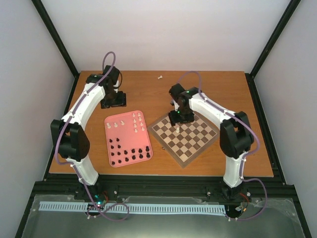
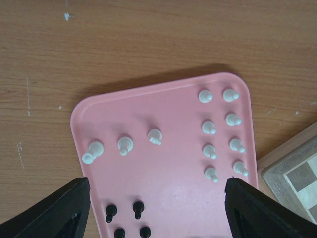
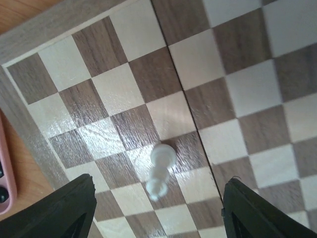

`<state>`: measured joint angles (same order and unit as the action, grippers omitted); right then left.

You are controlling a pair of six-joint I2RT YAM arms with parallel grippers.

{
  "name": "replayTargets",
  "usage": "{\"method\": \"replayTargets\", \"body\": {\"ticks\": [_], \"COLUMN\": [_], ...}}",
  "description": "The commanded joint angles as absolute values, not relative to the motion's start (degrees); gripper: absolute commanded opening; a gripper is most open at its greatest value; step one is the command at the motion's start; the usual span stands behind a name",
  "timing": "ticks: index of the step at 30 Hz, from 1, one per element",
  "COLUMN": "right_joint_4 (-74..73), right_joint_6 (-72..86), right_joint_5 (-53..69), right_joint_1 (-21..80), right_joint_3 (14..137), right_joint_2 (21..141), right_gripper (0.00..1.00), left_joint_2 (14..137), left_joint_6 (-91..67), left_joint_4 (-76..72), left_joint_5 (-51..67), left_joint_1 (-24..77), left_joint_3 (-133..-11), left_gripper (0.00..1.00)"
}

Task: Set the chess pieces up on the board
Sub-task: Pick up the chess piece from the chessboard.

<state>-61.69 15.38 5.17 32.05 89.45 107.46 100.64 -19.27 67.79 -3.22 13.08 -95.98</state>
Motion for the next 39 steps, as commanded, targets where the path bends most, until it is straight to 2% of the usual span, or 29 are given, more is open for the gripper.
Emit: {"method": "replayTargets", "body": {"ticks": [1,7,20,29,39], "right_joint_4": [-64.5,-66.2,-66.4,-65.8,-65.5], "right_joint_6": [16.2,17.1,16.9,16.3,16.2], "right_joint_5": [5.6,5.0,4.5,4.6,3.8], "right_joint_1": [34.3,34.5,34.5,34.5,34.5], "right_joint_3": [93.6,94.0,92.0,90.2,90.2], "right_joint_2": [111.9,114.4,114.0,113.7,113.9], "right_gripper": [0.69,0.65,0.47,0.46,0.33], "left_joint_2": [98.8,98.6,100.6,100.8,101.2], "left_joint_6": [-17.3,-16.4,-16.4,-16.4,-16.5], "left_joint_4": [66.3,65.3,65.3,65.4,65.3], "left_joint_5": [-2.1,-1.6,-0.4,-1.0,-0.7], "left_joint_1": [11.9,10.4,10.2,10.2,10.2], "left_joint_3": [-94.9,-93.2,-94.1,-93.8,-93.9], "left_gripper": [0.77,0.77,0.77,0.77,0.77]}}
